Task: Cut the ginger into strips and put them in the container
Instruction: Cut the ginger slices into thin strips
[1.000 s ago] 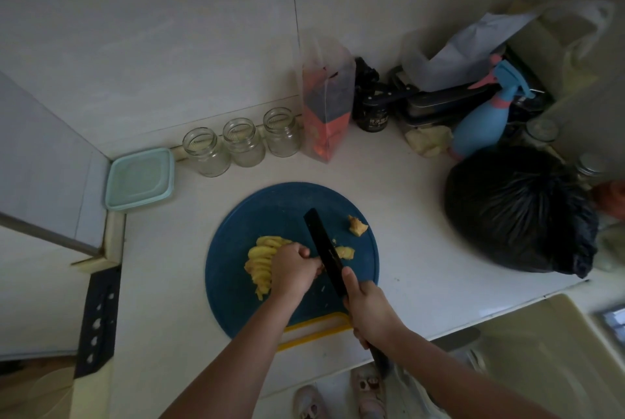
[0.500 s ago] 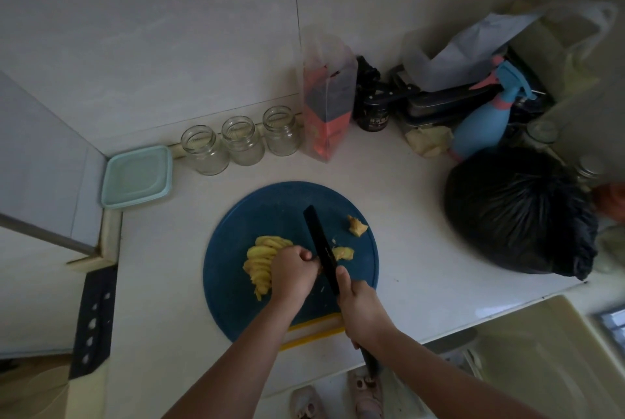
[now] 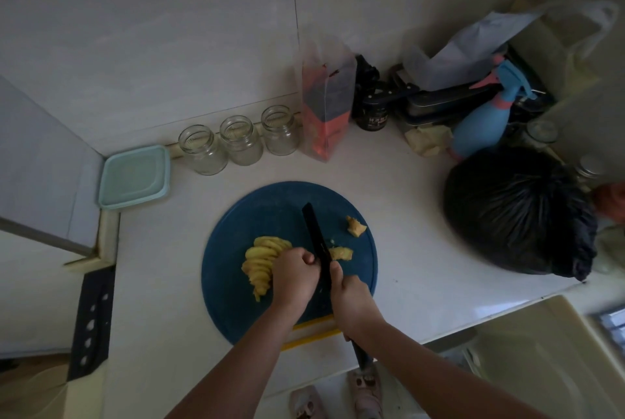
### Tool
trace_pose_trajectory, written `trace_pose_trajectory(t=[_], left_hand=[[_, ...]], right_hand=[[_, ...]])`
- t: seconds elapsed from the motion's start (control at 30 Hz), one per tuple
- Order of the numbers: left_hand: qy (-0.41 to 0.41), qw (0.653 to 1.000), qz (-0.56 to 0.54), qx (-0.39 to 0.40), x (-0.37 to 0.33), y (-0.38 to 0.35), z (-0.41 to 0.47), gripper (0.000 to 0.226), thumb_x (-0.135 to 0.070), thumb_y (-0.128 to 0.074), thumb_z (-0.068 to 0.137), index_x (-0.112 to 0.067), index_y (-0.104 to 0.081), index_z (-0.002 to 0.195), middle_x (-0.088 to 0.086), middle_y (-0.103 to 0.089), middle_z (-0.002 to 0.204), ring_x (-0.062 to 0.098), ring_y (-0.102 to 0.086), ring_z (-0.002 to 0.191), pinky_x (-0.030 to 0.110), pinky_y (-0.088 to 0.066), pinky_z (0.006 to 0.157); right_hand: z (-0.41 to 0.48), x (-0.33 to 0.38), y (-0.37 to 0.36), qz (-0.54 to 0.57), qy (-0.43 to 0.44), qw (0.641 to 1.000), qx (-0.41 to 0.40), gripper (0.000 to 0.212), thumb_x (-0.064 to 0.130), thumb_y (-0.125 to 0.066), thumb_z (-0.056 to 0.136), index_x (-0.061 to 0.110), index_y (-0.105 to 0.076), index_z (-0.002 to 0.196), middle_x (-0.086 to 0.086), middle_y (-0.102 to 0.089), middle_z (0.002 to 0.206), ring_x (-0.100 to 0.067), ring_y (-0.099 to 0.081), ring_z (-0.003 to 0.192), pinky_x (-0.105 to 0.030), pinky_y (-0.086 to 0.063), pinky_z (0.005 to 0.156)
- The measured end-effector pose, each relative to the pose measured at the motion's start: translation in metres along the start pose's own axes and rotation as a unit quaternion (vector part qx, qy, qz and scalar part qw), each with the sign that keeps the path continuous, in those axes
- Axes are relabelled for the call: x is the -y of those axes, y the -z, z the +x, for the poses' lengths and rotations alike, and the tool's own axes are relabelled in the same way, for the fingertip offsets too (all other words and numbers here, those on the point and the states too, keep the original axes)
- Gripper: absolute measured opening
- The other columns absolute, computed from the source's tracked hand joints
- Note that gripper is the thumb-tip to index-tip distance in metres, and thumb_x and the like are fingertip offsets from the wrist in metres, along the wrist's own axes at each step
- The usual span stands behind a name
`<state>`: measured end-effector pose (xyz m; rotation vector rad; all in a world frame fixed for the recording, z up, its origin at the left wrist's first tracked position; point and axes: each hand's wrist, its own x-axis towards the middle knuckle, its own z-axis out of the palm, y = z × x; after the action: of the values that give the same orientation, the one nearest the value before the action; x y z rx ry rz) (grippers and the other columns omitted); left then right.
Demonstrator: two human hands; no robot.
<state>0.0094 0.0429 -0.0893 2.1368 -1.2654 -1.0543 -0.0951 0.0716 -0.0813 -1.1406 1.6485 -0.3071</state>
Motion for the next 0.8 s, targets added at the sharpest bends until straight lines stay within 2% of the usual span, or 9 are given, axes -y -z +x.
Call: trace_pose_trajectory(t=[0.07, 0.13, 0.2, 0.3, 0.37, 0.47, 0.57, 0.67, 0.8], left_hand=[[-0.028, 0.999, 0.014, -0.007, 0.002, 0.0, -0.009, 0.039, -0.013, -0.059, 0.087, -0.017, -0.037, 0.054, -0.004, -0.042, 0.05, 0.008, -0.036, 0.047, 0.016, -0.027, 0.042], [-0.053, 0.998, 0.019, -0.019, 0.005, -0.001, -0.018, 0.041, -0.011, -0.056, 0.089, -0.017, -0.036, 0.054, -0.004, -0.04, 0.05, 0.006, -0.032, 0.048, 0.018, -0.028, 0.043], [-0.053, 0.998, -0.001, -0.042, 0.009, -0.003, -0.023, 0.042, -0.007, -0.056, 0.088, -0.017, -0.035, 0.053, -0.004, -0.04, 0.05, 0.007, -0.032, 0.049, 0.019, -0.025, 0.045], [-0.019, 0.996, -0.044, -0.079, 0.011, -0.003, -0.022, 0.04, -0.009, -0.059, 0.087, -0.018, -0.039, 0.054, -0.003, -0.044, 0.051, 0.011, -0.039, 0.052, 0.027, -0.033, 0.052], [-0.025, 0.995, -0.049, -0.077, 0.01, 0.001, -0.019, 0.031, -0.011, -0.062, 0.087, -0.017, -0.048, 0.061, -0.003, -0.053, 0.059, 0.014, -0.051, 0.06, 0.027, -0.04, 0.056], [-0.061, 0.997, 0.001, -0.049, 0.007, 0.007, -0.015, 0.01, -0.004, -0.056, 0.089, -0.012, -0.061, 0.091, -0.002, -0.063, 0.079, 0.015, -0.062, 0.077, 0.017, -0.045, 0.063], [-0.1, 0.991, 0.074, -0.056, 0.008, 0.011, -0.012, 0.027, -0.003, -0.049, 0.091, -0.01, -0.057, 0.116, 0.005, -0.069, 0.095, 0.019, -0.065, 0.09, 0.024, -0.048, 0.076], [-0.162, 0.978, 0.111, -0.073, 0.011, 0.008, -0.015, 0.026, -0.007, -0.055, 0.09, -0.008, -0.062, 0.114, 0.009, -0.068, 0.103, 0.022, -0.064, 0.094, 0.026, -0.048, 0.081], [-0.204, 0.965, 0.132, -0.095, 0.014, -0.009, -0.026, 0.036, -0.032, -0.075, 0.076, -0.01, -0.062, 0.102, 0.008, -0.057, 0.1, 0.022, -0.058, 0.086, 0.031, -0.05, 0.074]], right_hand=[[0.009, 0.006, -0.004, -0.007, 0.009, 1.0, -0.016, 0.058, 0.055, -0.019, 0.098, 0.012, -0.053, 0.078, -0.007, -0.059, 0.077, -0.022, -0.058, 0.071, -0.036, -0.048, 0.066], [0.016, 0.013, -0.006, -0.012, 0.014, 0.999, -0.032, 0.059, 0.055, -0.018, 0.098, 0.011, -0.057, 0.087, -0.013, -0.064, 0.09, -0.026, -0.062, 0.082, -0.036, -0.048, 0.076], [0.017, 0.016, -0.007, -0.015, 0.019, 0.999, -0.037, 0.057, 0.055, -0.018, 0.098, 0.014, -0.055, 0.086, -0.014, -0.064, 0.094, -0.027, -0.062, 0.088, -0.037, -0.049, 0.078], [0.007, 0.006, -0.001, -0.032, 0.034, 0.998, -0.03, 0.053, 0.051, -0.02, 0.1, 0.018, -0.048, 0.07, -0.007, -0.059, 0.078, -0.024, -0.059, 0.08, -0.033, -0.044, 0.072], [-0.004, -0.007, 0.005, -0.06, 0.043, 0.997, -0.016, 0.055, 0.051, -0.021, 0.1, 0.017, -0.045, 0.064, -0.001, -0.052, 0.067, -0.02, -0.055, 0.07, -0.031, -0.042, 0.068], [-0.014, -0.019, 0.022, -0.055, 0.044, 0.997, 0.022, 0.059, 0.054, -0.023, 0.098, 0.013, -0.047, 0.063, -0.002, -0.052, 0.062, -0.014, -0.052, 0.055, -0.026, -0.044, 0.055], [-0.017, -0.02, 0.043, -0.019, 0.049, 0.998, 0.029, 0.061, 0.058, -0.028, 0.095, 0.011, -0.05, 0.063, -0.004, -0.053, 0.06, -0.011, -0.049, 0.048, -0.025, -0.042, 0.05], [-0.017, -0.016, 0.062, 0.018, 0.06, 0.998, 0.015, 0.061, 0.061, -0.031, 0.093, 0.009, -0.054, 0.07, -0.005, -0.051, 0.059, -0.013, -0.047, 0.044, -0.029, -0.042, 0.047], [-0.011, -0.009, 0.076, 0.037, 0.062, 0.997, 0.001, 0.062, 0.059, -0.031, 0.094, 0.006, -0.055, 0.074, -0.006, -0.051, 0.058, -0.015, -0.048, 0.042, -0.028, -0.044, 0.042]])
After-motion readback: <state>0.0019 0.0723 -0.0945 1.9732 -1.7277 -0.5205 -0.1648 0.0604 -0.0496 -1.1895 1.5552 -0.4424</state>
